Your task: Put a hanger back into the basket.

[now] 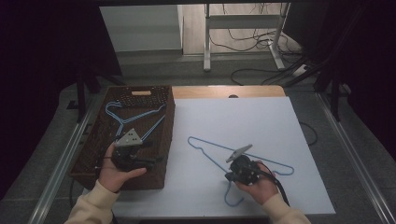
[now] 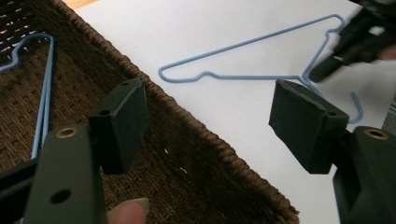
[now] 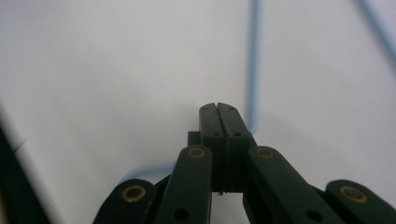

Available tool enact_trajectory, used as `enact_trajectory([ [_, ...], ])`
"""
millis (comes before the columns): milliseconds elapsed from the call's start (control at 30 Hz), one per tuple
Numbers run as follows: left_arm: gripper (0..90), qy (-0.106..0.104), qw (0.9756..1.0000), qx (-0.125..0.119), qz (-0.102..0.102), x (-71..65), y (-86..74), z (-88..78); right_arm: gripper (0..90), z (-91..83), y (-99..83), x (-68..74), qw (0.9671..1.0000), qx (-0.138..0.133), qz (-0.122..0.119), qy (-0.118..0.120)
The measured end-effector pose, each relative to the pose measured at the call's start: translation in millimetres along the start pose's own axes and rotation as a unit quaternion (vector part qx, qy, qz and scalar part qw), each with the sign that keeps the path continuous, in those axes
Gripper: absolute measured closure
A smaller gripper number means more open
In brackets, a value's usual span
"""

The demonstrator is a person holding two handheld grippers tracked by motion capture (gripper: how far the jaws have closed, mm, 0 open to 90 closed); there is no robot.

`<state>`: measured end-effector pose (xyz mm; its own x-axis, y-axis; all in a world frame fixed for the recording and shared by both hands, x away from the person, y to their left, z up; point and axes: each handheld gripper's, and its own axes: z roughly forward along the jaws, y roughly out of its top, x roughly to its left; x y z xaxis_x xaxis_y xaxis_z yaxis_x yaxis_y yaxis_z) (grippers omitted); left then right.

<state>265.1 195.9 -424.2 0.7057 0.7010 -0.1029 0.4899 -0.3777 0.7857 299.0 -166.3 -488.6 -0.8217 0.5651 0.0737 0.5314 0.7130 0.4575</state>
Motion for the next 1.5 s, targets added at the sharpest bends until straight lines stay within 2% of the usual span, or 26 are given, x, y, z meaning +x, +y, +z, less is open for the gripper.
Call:
enact_trajectory([
  [67,27.7,0.0,1.0,-0.001,0.0,0.3,0.1,-0.8,90.0,12.0,19.1,-12.4,0.9997,-0.007,0.014,-0.019],
  [133,27.6,-0.001,1.0,-0.004,0.0,0.6,0.0,-1.7,90.0,18.5,29.0,-19.4,0.9993,-0.015,0.023,-0.024],
  [267,27.5,-0.002,1.0,-0.009,-0.001,1.8,-0.3,-3.9,90.0,33.6,49.1,-30.2,0.9989,-0.016,0.035,-0.027],
  [367,27.6,-0.001,1.0,-0.008,-0.003,3.9,-1.6,-4.5,90.0,44.3,54.6,-30.8,0.9992,-0.008,0.035,-0.018],
  [433,27.6,0.0,1.0,-0.007,-0.005,5.0,-2.4,-4.4,90.0,47.2,54.5,-28.3,0.9994,-0.002,0.027,-0.022],
  [500,27.6,0.001,1.0,-0.005,-0.006,5.2,-2.8,-3.9,90.0,46.8,53.9,-27.2,0.9996,0.0,0.026,-0.013],
  [700,27.6,0.0,1.0,-0.007,-0.003,3.1,-1.2,-4.8,90.0,43.1,44.2,-8.2,0.9997,0.014,-0.003,0.019],
  [867,27.7,-0.001,1.0,-0.007,-0.003,3.7,-1.2,-4.2,90.0,36.6,28.5,5.5,0.9984,0.022,-0.01,0.052],
  [1033,27.6,-0.001,1.0,-0.007,-0.001,3.9,-0.1,-3.8,90.0,31.7,18.2,12.4,0.9977,0.025,-0.017,0.06],
  [1133,27.7,-0.002,1.0,-0.007,-0.001,3.7,0.3,-3.7,90.0,23.6,11.5,4.3,0.9988,0.021,-0.004,0.045],
  [1167,27.6,-0.002,1.0,-0.007,0.0,3.5,0.4,-3.5,90.0,18.3,8.7,-2.5,0.9992,0.014,0.005,0.037],
  [1233,27.6,-0.003,1.0,-0.006,-0.001,3.0,0.3,-3.2,90.0,3.8,0.1,-22.1,0.9994,0.0,0.034,0.001],
  [1333,27.7,-0.003,1.0,-0.006,0.001,2.5,0.4,-2.3,90.0,-11.4,-14.1,-49.5,0.9959,-0.018,0.082,-0.034],
  [1433,27.7,-0.004,1.0,-0.005,0.002,1.7,0.7,-1.9,90.0,-18.7,-29.1,-73.3,0.9911,-0.012,0.118,-0.061],
  [1500,27.7,-0.004,1.0,-0.005,0.002,1.4,1.1,-2.0,90.0,-19.5,-34.8,-81.0,0.9896,-0.004,0.125,-0.072],
])
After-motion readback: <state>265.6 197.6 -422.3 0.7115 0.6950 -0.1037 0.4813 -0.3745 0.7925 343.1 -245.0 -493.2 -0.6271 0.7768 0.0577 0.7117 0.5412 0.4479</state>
